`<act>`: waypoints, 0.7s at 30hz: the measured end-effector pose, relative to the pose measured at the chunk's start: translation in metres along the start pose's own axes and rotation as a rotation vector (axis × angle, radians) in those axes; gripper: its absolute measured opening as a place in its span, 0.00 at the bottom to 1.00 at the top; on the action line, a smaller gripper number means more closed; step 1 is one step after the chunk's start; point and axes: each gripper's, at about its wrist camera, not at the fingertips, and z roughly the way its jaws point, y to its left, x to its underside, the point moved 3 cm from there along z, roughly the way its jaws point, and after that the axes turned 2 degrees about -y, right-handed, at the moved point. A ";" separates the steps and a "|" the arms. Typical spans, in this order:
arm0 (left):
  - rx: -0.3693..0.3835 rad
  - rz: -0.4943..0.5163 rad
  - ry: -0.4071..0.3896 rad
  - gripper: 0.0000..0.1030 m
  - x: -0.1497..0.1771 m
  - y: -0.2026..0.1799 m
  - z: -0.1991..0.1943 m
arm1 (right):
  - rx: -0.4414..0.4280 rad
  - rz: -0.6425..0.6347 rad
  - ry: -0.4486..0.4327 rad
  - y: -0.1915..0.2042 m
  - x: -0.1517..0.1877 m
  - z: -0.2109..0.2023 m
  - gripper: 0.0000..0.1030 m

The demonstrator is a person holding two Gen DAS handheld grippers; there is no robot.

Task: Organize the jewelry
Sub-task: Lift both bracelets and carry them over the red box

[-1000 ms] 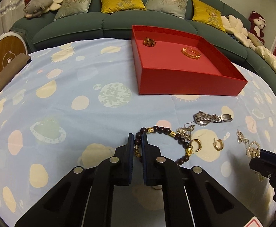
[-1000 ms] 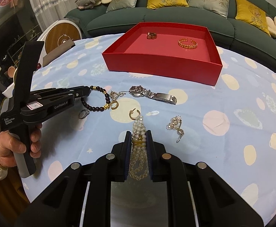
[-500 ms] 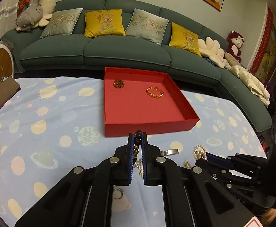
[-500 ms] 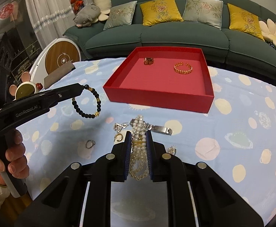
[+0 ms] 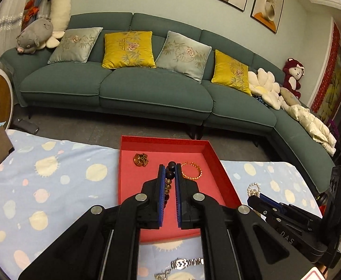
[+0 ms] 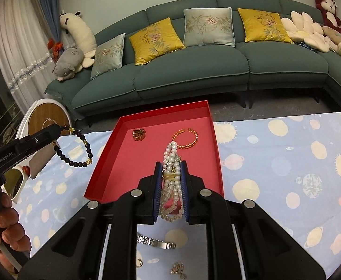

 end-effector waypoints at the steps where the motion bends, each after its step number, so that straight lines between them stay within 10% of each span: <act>1: -0.011 0.014 0.005 0.05 -0.001 0.000 0.008 | 0.005 0.003 0.003 -0.002 -0.003 0.006 0.14; 21: -0.065 -0.061 0.112 0.06 0.029 0.054 0.113 | 0.041 -0.007 0.109 -0.015 0.007 0.107 0.15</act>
